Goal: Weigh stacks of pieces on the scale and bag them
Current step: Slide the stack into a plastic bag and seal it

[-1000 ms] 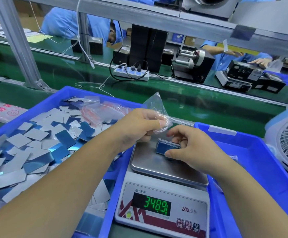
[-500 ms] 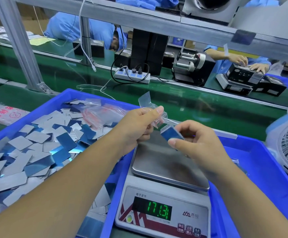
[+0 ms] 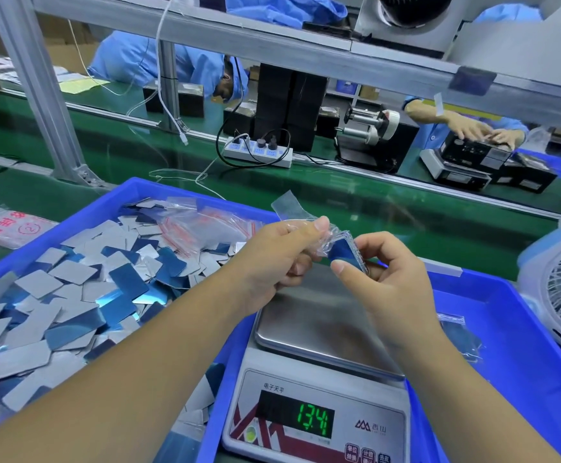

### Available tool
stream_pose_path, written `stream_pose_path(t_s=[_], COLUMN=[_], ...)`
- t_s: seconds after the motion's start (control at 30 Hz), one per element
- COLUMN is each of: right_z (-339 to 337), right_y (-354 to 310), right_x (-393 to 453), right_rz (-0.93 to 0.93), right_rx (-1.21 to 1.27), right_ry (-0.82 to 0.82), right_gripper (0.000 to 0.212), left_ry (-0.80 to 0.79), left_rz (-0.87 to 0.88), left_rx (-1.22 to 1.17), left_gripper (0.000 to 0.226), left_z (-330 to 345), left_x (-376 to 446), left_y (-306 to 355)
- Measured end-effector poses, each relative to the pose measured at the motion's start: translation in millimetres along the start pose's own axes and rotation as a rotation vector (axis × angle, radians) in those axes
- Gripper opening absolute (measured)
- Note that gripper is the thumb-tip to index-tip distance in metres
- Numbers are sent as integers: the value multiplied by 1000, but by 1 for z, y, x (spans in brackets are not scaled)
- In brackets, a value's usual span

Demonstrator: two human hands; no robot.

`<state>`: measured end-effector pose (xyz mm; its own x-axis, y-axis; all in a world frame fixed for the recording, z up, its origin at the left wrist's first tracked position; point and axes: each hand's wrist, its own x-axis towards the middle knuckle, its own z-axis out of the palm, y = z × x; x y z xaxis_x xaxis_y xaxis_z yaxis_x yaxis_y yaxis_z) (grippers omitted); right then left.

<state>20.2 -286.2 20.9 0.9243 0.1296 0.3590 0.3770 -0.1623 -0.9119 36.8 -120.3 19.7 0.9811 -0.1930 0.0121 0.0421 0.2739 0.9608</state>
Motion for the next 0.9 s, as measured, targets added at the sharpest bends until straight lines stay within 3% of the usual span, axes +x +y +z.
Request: stream_pose_path(t_s=[0.33,0.53,0.73,0.9], right_z=[5,3,-3,-4], right_y=[-1,-4,-6,-9], right_x=[0,0,2,1], right_rz=[279,315,323,298], right_rx=[312,300,295,287], right_ry=[13,-149,-152,-199], right_gripper=[18,15,17,16], left_ry=[-88,-136,-182,-114], left_rz=[-10,9,26,81], left_rx=[-31,-33,-16,-48], left_gripper=[7,17,14,16], left_z=[-4,-5,-5,-3], left_x=[0,-2,-4,-3], left_y=[-4,-1,1,-1])
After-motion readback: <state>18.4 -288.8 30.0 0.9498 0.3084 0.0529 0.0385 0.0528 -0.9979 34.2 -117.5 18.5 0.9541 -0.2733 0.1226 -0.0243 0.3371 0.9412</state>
